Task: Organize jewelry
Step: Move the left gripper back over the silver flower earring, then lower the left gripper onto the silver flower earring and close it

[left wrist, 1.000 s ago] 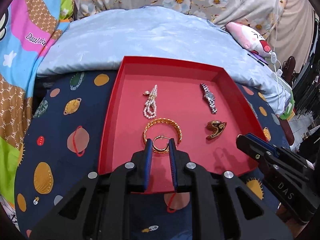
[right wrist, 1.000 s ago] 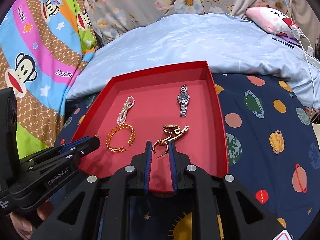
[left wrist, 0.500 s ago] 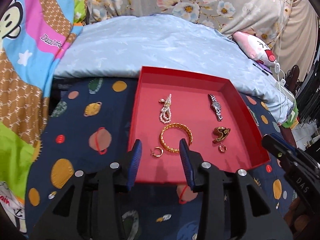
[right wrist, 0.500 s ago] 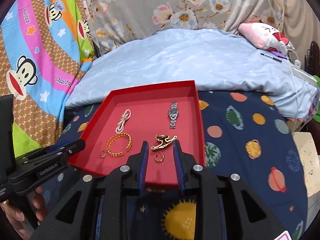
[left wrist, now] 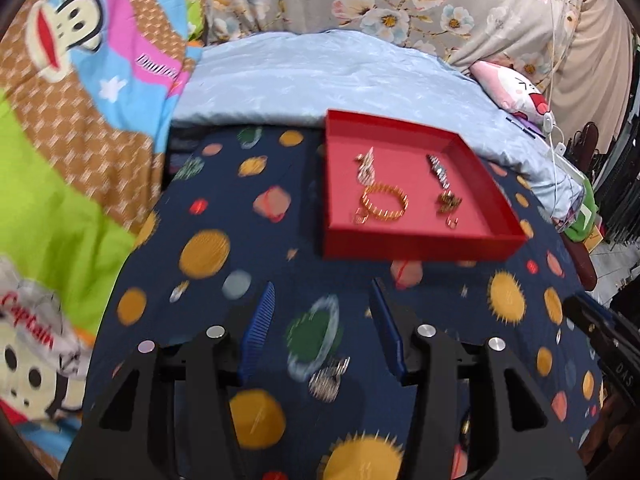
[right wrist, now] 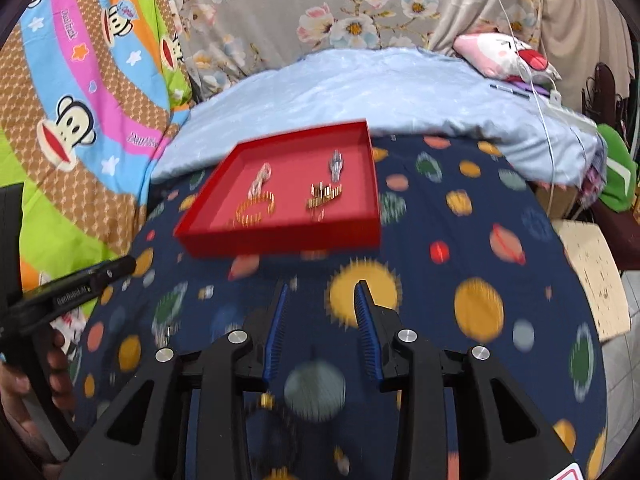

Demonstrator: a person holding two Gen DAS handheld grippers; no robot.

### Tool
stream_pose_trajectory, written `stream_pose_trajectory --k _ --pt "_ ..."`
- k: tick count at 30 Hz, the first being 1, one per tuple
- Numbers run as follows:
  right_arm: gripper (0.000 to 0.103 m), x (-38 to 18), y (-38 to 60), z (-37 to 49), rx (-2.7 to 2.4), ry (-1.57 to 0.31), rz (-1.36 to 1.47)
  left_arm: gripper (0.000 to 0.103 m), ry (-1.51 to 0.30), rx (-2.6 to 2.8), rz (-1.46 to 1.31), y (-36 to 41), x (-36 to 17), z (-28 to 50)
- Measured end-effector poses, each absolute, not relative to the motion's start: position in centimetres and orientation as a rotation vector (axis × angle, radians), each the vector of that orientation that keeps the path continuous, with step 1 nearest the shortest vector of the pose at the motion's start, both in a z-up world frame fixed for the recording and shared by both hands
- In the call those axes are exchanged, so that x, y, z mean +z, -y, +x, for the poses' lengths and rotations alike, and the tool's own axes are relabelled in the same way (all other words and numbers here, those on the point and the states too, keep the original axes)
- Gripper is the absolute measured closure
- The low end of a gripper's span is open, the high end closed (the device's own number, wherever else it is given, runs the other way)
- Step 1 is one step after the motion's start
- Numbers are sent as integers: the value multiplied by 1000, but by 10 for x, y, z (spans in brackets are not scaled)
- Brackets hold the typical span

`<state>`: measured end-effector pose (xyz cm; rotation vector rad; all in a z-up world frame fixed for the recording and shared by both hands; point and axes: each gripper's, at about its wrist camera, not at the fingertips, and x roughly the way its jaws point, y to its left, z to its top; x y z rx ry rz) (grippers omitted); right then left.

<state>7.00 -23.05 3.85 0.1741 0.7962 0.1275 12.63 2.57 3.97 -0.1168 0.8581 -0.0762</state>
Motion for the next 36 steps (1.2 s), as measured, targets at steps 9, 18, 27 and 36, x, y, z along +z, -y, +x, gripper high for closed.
stream_pose_trajectory --k 9,18,27,36 --pt "70 7 225 19 135 -891 191 56 -931 -60 -122 -40 15 80" --pt "70 -7 218 -3 137 -930 212 47 -971 -48 -118 -39 -6 66" --pt "70 -8 212 1 153 -938 212 47 -980 -87 -105 -21 -17 86" --pt "66 -13 209 7 163 -948 219 57 -970 -60 -48 -6 -32 102"
